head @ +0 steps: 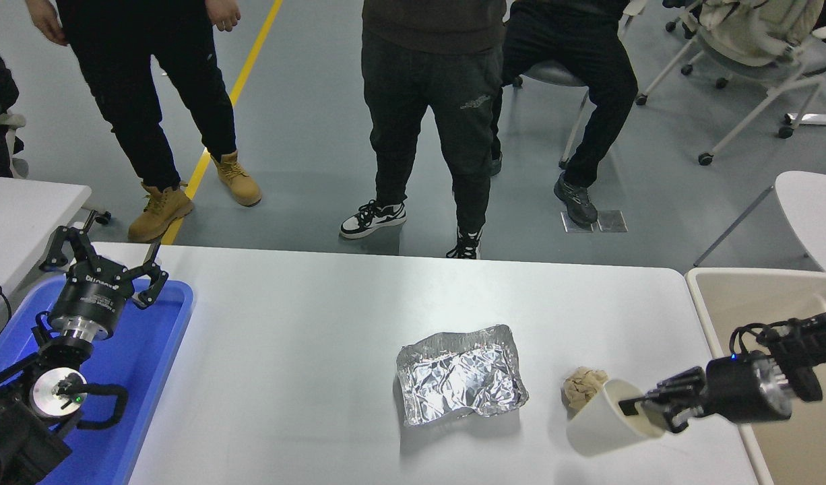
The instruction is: Clean the table surface
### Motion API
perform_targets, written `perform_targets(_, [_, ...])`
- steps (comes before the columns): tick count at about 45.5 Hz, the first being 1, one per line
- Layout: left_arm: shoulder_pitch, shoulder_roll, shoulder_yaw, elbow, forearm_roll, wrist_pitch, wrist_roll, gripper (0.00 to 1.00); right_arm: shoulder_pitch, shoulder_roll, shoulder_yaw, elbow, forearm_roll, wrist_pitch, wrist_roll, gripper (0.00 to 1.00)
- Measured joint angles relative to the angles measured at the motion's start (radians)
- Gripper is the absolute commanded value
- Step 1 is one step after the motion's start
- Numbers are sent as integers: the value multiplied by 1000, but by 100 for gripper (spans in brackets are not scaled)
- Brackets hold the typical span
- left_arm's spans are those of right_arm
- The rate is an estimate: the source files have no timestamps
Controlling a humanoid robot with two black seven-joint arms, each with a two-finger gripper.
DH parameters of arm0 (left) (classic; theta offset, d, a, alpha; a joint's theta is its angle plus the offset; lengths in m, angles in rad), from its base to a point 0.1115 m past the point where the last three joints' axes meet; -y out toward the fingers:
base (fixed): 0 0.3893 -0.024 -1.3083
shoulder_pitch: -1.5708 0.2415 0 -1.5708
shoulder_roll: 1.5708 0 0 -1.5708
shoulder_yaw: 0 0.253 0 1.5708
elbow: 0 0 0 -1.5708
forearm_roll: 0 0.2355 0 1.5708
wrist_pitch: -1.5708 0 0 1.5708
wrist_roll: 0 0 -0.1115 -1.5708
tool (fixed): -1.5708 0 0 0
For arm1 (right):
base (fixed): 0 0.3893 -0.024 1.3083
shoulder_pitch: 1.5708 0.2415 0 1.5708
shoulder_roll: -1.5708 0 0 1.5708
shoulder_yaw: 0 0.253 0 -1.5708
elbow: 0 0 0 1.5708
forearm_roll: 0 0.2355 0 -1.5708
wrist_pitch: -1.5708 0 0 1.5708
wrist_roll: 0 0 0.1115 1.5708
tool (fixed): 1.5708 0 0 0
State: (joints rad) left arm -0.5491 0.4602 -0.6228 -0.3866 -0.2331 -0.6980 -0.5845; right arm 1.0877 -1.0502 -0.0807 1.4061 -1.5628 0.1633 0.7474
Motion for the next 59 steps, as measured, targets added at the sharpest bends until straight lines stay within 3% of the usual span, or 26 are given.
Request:
perform_targets(27, [0,0,0,0,0,0,0,100,80,-23,97,-69,447,-1,61,0])
perform_targets(44, [0,0,0,0,0,0,0,100,75,55,47,-428,602,8,56,0])
perform_targets(59, [0,0,0,0,0,0,0,100,47,213,-157,-827,804,13,9,0])
